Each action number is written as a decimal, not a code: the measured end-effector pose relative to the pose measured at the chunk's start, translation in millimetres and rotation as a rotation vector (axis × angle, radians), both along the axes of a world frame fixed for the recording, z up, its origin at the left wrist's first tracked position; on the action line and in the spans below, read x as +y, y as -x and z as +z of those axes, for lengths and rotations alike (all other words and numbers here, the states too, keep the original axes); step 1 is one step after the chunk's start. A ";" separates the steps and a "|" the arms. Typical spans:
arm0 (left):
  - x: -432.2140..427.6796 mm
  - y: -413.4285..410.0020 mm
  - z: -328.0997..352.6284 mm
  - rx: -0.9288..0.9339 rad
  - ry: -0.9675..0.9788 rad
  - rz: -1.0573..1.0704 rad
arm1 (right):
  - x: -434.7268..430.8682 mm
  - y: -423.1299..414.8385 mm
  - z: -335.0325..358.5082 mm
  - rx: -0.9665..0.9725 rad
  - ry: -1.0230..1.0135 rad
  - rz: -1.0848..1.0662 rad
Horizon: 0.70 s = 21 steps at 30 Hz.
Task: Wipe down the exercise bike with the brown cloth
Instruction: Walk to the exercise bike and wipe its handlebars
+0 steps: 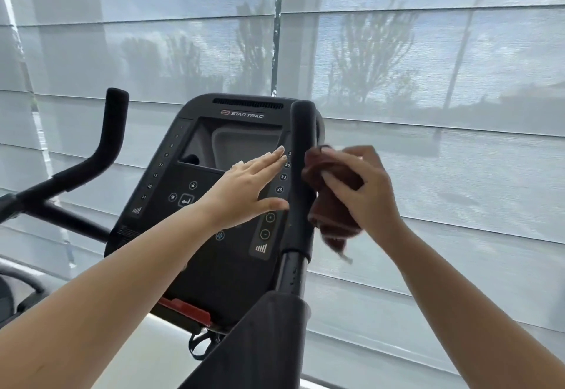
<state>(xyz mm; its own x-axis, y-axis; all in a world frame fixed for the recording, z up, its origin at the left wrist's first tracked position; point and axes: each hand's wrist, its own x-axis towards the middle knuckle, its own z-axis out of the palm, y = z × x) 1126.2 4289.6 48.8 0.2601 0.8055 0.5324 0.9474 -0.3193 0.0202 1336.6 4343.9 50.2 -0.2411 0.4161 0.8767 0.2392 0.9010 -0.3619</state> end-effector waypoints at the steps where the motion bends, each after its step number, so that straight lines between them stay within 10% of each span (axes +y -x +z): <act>1: 3.5 0.7 0.4 -0.024 -0.035 0.004 | 5.7 6.2 16.6 0.070 -0.034 -0.030; 14: 10.4 -29.9 6.6 -1.067 0.091 -0.380 | -15.1 -7.2 -35.8 -0.143 0.164 0.154; 21: 6.2 -31.2 9.2 -1.363 0.242 -0.463 | 14.6 28.1 30.7 0.070 0.066 -0.003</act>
<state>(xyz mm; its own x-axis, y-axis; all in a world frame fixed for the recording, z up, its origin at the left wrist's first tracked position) 1157.5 4295.8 58.0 -0.0695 0.8954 0.4398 -0.0335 -0.4427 0.8960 1308.6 4358.6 80.9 -0.1788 0.4740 0.8622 0.2140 0.8741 -0.4362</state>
